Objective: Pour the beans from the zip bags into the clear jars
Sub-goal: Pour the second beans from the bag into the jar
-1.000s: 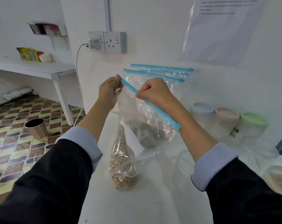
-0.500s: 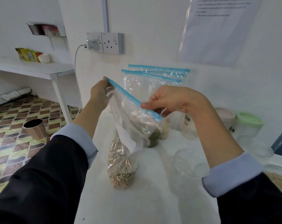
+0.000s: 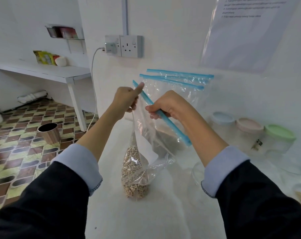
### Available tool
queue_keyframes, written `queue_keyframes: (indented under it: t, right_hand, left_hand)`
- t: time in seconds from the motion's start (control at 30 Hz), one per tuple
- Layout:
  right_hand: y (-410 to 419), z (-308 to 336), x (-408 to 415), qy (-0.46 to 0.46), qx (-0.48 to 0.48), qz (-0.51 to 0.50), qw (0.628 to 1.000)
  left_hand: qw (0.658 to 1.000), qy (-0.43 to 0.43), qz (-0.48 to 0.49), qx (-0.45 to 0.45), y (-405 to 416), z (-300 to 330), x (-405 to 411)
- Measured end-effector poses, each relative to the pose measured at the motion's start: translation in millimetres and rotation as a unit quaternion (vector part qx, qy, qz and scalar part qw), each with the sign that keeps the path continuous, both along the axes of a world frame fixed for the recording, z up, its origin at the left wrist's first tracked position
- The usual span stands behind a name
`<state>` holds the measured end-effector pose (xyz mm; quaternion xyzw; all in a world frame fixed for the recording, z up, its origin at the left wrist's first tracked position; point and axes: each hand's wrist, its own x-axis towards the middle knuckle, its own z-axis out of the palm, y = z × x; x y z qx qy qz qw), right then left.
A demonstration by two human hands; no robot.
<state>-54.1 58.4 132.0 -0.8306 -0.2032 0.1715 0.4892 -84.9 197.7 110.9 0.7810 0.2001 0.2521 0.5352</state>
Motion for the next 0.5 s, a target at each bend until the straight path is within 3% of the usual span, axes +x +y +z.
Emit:
queue_keyframes:
  t: [0.07,0.13,0.3,0.5]
  right_hand:
    - [3.7,-4.4,0.3,-0.018,0.008,-0.018,1.0]
    - [3.4,-7.4,0.0,-0.036,0.02,-0.017,0.999]
    - [-11.5,-1.4,0.8,0.025,0.105,0.03,0.994]
    - [-18.4,-5.9,2.9,0.011,0.134,0.041,0.99]
  left_hand:
    - [0.996,0.07,-0.052,0.017,-14.1,4.0,-4.6]
    - [0.993,0.086,-0.078,0.002,-19.7,4.4,-5.0]
    - [0.977,0.013,-0.167,-0.132,-11.0,2.5,-8.0]
    - [0.975,-0.009,-0.175,-0.134,-17.0,-1.5,-7.4]
